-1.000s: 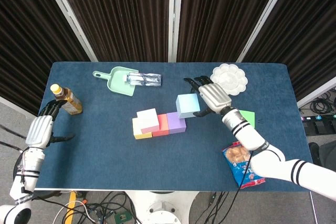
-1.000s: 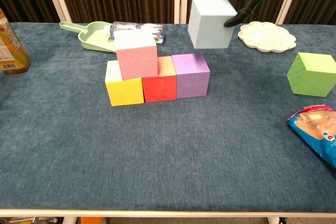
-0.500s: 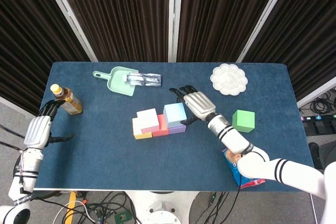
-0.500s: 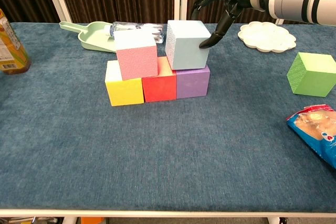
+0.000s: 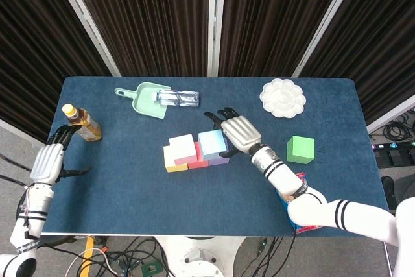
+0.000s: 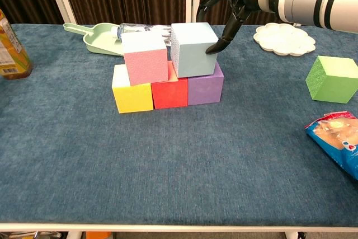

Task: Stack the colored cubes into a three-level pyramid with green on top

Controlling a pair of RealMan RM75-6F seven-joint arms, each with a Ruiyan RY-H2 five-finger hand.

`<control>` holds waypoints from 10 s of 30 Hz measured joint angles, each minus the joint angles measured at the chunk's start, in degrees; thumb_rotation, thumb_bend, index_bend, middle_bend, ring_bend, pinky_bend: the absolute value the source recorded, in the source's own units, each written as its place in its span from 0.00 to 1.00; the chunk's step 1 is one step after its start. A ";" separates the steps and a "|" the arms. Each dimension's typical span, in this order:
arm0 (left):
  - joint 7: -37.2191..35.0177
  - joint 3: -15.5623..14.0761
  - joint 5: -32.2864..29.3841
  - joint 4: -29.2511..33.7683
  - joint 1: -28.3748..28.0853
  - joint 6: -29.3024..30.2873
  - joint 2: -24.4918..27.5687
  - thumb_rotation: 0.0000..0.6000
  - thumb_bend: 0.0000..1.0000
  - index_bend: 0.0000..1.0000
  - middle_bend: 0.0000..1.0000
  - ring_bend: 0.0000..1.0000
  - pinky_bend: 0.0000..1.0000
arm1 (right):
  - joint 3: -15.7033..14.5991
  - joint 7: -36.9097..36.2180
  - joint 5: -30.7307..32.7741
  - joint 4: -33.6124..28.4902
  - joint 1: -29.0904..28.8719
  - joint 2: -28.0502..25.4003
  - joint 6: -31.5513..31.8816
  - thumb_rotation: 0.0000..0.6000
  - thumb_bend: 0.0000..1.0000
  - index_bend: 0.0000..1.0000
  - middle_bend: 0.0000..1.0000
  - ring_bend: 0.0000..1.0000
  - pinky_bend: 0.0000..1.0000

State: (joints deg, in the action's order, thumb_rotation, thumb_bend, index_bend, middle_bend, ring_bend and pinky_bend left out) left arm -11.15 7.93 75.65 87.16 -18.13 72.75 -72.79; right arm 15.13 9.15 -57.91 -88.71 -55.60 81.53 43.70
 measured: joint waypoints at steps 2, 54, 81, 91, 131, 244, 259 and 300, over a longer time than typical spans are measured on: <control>-0.01 0.00 -0.04 0.02 0.04 -0.09 0.01 1.00 0.04 0.11 0.10 0.03 0.14 | -0.12 1.42 1.51 -0.34 -0.27 0.18 0.55 1.00 0.20 0.00 0.54 0.08 0.00; -3.13 0.41 0.29 -1.18 0.96 -1.04 0.21 1.00 0.04 0.11 0.10 0.03 0.14 | -0.65 6.76 8.93 -1.97 -3.20 2.77 3.90 1.00 0.22 0.00 0.53 0.08 0.00; -2.96 0.44 0.13 -1.35 0.94 -1.54 0.11 1.00 0.04 0.11 0.10 0.03 0.14 | -0.91 7.79 10.12 -1.80 -3.30 3.47 4.78 1.00 0.23 0.00 0.53 0.08 0.00; -3.50 0.21 0.43 -1.67 1.19 -1.44 0.04 1.00 0.04 0.11 0.10 0.03 0.14 | -1.10 8.67 10.87 -1.96 -3.43 3.64 5.11 1.00 0.24 0.00 0.53 0.08 0.00; -4.91 0.27 0.98 -1.31 1.72 -0.79 0.29 1.00 0.04 0.11 0.09 0.03 0.14 | 0.52 4.84 7.82 -5.28 -4.43 2.31 2.79 1.00 0.01 0.00 0.16 0.00 0.00; -6.05 -0.25 0.49 -2.36 1.33 -3.08 -0.09 1.00 0.04 0.11 0.10 0.03 0.14 | 2.73 8.62 15.30 1.92 -10.88 11.71 3.80 1.00 0.10 0.00 0.43 0.01 0.00; -6.06 -0.25 0.38 -2.58 1.39 -3.12 -0.19 1.00 0.04 0.11 0.09 0.03 0.14 | 2.46 7.14 14.89 1.99 -10.78 11.11 1.73 1.00 0.04 0.00 0.23 0.00 0.00; 1.21 0.02 -0.98 0.12 -0.73 -4.56 -2.29 1.00 0.04 0.11 0.09 0.03 0.14 | 0.97 -4.11 7.83 -5.34 -2.31 -4.45 -3.85 1.00 0.00 0.00 0.20 0.00 0.00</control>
State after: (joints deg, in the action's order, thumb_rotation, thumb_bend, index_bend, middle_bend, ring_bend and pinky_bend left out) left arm -9.95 7.95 74.67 87.28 -18.86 68.19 -75.08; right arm 16.10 5.04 -50.08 -94.05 -57.91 77.08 39.85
